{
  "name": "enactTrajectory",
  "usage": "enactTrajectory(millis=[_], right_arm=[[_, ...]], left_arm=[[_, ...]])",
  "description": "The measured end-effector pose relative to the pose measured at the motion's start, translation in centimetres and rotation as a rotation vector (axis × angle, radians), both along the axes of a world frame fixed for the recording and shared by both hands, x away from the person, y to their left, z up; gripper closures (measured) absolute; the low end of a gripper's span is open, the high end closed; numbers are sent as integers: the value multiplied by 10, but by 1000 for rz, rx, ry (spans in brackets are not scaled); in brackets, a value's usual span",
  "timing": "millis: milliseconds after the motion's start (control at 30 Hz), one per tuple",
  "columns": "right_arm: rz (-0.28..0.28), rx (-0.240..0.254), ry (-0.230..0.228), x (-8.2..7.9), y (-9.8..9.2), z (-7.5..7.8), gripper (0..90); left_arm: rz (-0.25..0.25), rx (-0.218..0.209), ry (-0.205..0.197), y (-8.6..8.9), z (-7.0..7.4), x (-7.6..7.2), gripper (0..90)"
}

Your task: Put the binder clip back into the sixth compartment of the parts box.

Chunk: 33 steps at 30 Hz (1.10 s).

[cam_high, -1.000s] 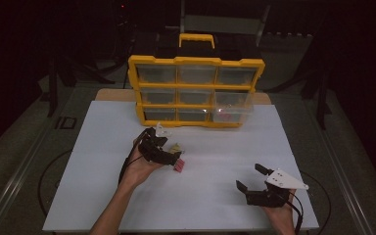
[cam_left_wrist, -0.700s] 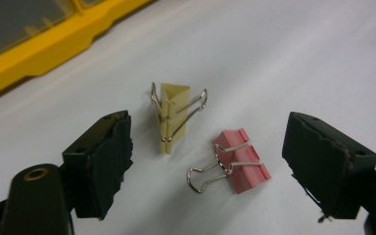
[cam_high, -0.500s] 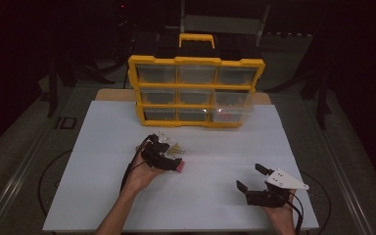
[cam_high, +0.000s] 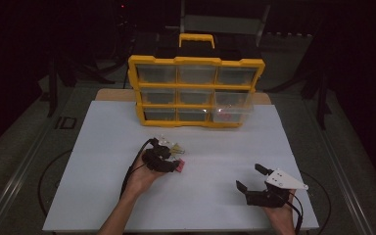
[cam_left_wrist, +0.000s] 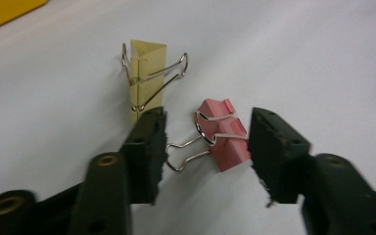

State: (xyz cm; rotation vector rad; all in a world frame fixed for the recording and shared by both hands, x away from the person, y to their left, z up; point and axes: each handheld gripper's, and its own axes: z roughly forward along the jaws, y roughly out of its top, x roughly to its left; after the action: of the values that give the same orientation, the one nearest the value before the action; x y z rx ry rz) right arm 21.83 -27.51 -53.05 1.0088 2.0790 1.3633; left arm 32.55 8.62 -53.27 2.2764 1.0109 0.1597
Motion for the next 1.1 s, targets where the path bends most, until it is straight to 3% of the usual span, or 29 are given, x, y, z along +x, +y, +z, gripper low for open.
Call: enactTrajectory(millis=[33,200,367,667,1100], right_arm=[[0,0,0,0,0,0,77],[0,-1,0,0,0,0,77],[0,-2,0,0,0,0,77],[0,-3,0,0,0,0,77],[0,-4,-3,1,0,0,77]], left_arm=[[-9,-5,7,-1,0,0,561],[-16,-30,19,-2,0,0,769],[-57,-71,31,-3,2,-3,872],[-108,-53,-12,-12,10,-6,900],[-97,-68,-93,-16,38,0,900]])
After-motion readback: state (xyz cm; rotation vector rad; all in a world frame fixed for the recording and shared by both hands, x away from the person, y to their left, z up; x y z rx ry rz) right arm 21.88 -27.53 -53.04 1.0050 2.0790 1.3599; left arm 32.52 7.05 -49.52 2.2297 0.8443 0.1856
